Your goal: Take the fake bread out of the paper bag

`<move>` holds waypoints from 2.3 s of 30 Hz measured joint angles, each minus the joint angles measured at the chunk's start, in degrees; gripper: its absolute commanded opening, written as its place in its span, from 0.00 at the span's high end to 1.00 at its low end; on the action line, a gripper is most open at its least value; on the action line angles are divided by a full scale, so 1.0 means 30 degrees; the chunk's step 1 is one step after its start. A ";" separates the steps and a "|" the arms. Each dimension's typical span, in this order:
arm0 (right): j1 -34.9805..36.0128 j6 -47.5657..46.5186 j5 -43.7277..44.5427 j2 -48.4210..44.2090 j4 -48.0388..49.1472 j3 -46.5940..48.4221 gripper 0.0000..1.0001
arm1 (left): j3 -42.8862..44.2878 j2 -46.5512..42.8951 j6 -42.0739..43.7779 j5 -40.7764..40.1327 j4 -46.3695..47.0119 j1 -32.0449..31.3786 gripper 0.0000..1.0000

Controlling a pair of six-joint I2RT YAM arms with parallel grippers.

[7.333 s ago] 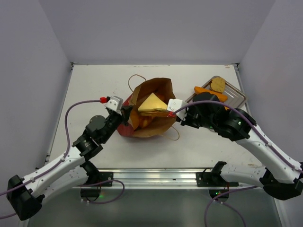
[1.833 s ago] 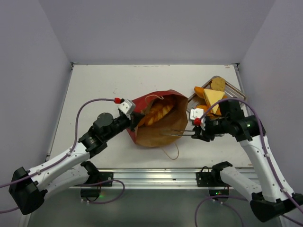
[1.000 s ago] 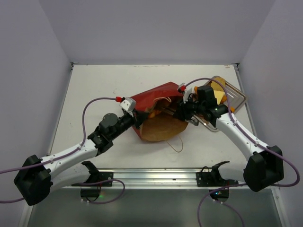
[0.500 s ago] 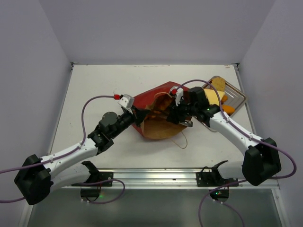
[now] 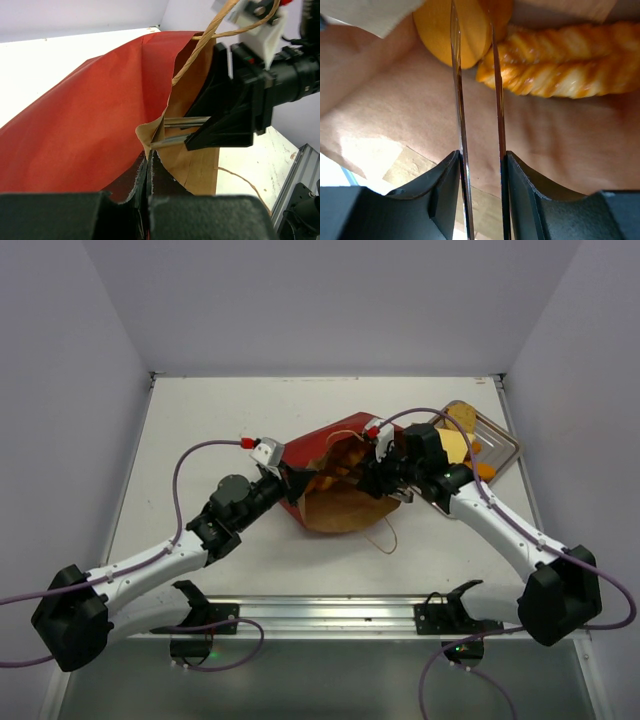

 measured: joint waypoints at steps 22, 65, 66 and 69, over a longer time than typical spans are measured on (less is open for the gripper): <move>0.0015 0.0044 0.0087 0.1800 0.0357 0.0007 0.53 | 0.0000 -0.0204 -0.0350 -0.0131 -0.0007 0.0000 1.00; -0.2878 -0.1836 -0.3271 -0.3104 -0.5676 0.0750 1.00 | -0.0328 -0.1064 0.0211 -0.3847 -0.0474 0.0000 1.00; -0.3002 -0.2004 -0.3271 -0.3242 -0.6025 0.0838 1.00 | -0.0328 -0.1049 0.0219 -0.4029 -0.0474 0.0000 1.00; -0.3279 -0.2499 -0.3264 -0.3759 -0.6980 0.1013 1.00 | -0.0284 -0.0976 0.0219 -0.4568 -0.0510 0.0000 1.00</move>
